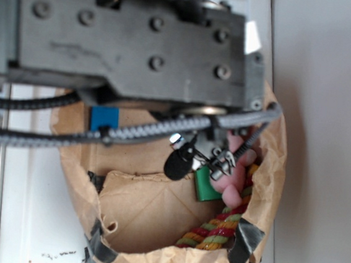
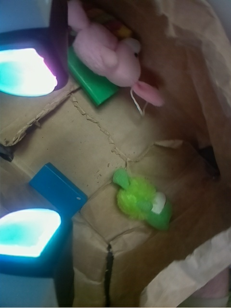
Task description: Grab the green animal.
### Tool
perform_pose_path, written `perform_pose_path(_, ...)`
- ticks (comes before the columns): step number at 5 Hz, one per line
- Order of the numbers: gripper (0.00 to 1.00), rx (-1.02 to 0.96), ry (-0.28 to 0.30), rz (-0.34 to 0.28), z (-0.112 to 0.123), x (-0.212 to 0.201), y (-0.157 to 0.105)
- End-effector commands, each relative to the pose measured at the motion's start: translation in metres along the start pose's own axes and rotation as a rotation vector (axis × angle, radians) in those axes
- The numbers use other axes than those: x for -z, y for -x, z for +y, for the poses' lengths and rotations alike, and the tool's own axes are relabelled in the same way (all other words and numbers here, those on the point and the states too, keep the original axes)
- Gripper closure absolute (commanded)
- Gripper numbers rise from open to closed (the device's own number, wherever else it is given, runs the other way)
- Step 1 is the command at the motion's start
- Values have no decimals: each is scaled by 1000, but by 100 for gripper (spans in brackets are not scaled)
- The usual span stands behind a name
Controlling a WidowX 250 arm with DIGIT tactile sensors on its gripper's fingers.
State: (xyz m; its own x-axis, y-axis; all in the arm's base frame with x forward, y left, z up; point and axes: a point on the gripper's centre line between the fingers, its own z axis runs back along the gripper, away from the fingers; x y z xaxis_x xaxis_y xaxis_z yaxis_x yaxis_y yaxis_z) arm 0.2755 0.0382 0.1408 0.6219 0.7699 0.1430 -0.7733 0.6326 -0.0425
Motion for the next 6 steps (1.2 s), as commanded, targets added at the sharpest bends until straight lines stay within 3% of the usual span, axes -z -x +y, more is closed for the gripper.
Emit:
perform_pose_path(1,0,-187,-6,-85,34,-4,-8)
perform_pose_path(6,0,-196,-5,-99,32,-2,-9)
